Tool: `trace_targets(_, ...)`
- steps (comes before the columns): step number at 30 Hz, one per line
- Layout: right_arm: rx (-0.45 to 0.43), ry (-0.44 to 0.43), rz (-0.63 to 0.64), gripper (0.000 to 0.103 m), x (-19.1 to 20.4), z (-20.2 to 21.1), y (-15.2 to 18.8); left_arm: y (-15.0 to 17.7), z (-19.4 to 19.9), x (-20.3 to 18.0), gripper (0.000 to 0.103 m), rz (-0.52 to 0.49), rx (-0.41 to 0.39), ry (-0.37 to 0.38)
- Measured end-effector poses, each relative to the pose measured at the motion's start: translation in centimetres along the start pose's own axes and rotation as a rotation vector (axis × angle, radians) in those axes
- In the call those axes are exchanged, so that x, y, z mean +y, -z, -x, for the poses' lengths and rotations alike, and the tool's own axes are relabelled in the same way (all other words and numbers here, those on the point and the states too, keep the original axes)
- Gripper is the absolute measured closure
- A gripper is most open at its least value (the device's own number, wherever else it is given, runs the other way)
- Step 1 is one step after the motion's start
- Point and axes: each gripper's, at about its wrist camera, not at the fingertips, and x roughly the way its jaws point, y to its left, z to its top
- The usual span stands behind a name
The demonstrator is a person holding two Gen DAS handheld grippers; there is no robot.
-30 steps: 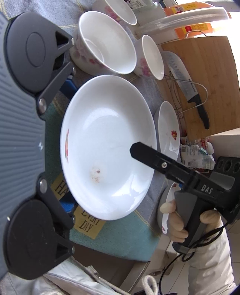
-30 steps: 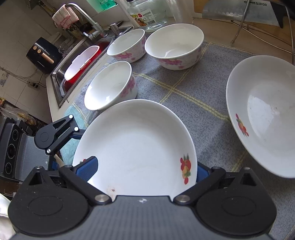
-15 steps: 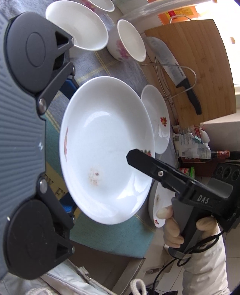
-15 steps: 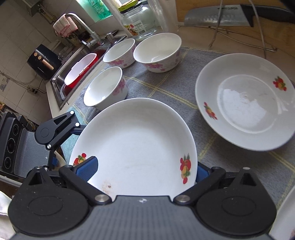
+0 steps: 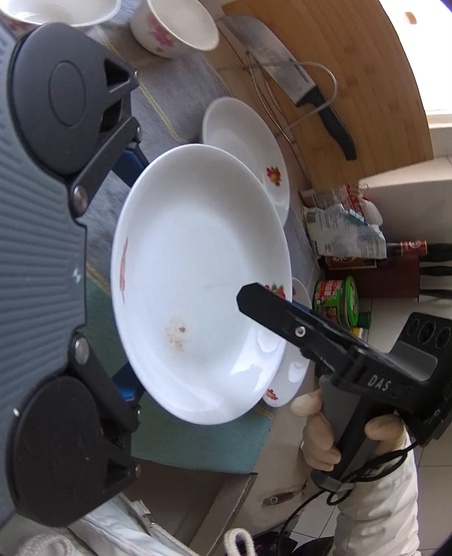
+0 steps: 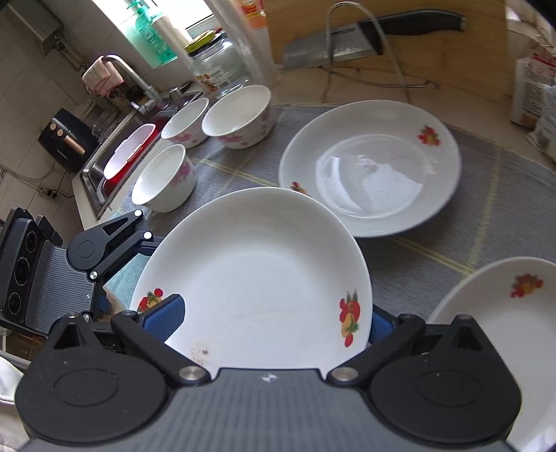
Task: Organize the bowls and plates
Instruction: 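Lift the large plate with the right tool toward another white plate, then lower the large plate onto the other plate with the right tool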
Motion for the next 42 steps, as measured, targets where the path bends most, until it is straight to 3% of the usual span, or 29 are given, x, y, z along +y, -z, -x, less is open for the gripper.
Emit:
trace_targets(24, -0.097, 0.086, -0.133, 0.000, -9.0, 7.6, 4.4, -7.2, -8.3, -3.1, 0.000, -0.111, 0.010, 0.120)
trace_targets(42, -0.114, 0.125, -0.186, 0.000, -12.1, 9.3, 6.3, -8.9, -11.3, -4.8, 0.001, -0.127, 0.024, 0.161)
